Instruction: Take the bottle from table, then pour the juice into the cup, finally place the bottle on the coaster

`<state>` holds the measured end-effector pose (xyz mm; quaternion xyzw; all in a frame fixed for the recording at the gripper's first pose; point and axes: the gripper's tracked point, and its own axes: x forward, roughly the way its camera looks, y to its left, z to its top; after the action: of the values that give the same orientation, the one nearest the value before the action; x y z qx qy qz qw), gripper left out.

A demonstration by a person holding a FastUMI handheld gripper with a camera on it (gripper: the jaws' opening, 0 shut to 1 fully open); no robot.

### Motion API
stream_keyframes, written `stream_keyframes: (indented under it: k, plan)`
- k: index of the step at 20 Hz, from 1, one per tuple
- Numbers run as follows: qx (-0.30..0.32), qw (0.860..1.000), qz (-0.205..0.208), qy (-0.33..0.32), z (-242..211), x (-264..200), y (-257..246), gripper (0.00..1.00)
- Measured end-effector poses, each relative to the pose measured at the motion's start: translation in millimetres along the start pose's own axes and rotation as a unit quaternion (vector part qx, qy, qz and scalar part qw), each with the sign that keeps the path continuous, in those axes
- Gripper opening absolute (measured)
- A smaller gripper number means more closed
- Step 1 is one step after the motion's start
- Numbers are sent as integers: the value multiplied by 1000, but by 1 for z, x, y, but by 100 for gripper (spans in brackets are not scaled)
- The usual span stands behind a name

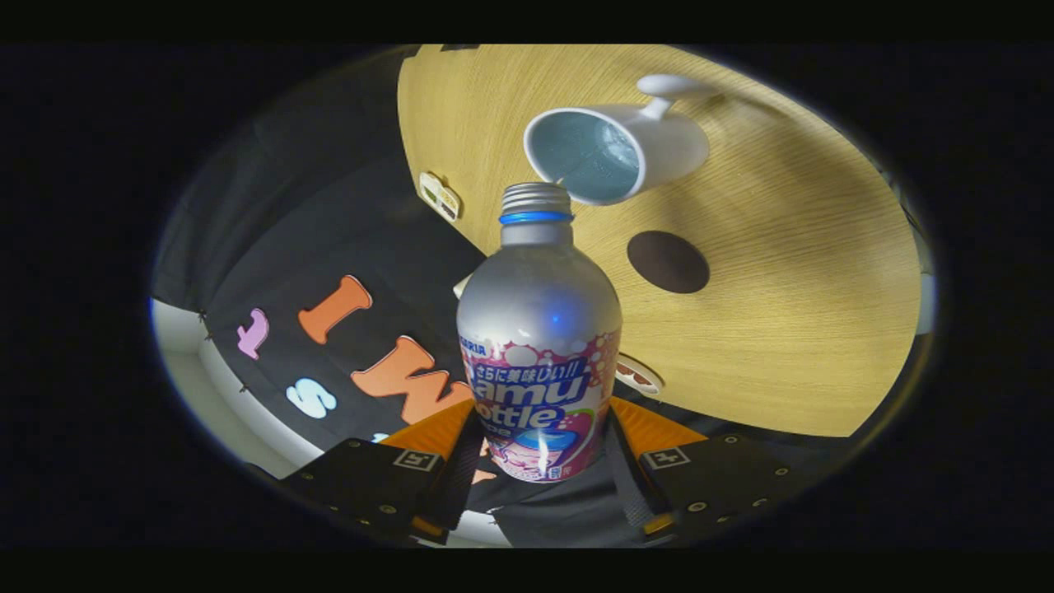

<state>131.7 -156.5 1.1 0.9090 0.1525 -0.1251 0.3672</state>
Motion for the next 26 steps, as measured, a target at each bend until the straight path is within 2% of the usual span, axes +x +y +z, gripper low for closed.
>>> stream_keyframes:
  k: [6,13,16,20,23,26]
  plan:
    - [4,1000,4,-5,3,0,1,74]
    - [-54,998,-14,-28,19,3,-22,74]
    - [-111,993,-11,-37,18,4,-26,74]
    - [-218,974,-15,-59,24,6,-28,74]
    - [-304,949,-21,-76,31,5,-30,74]
    - [-389,916,-27,-96,38,4,-31,74]
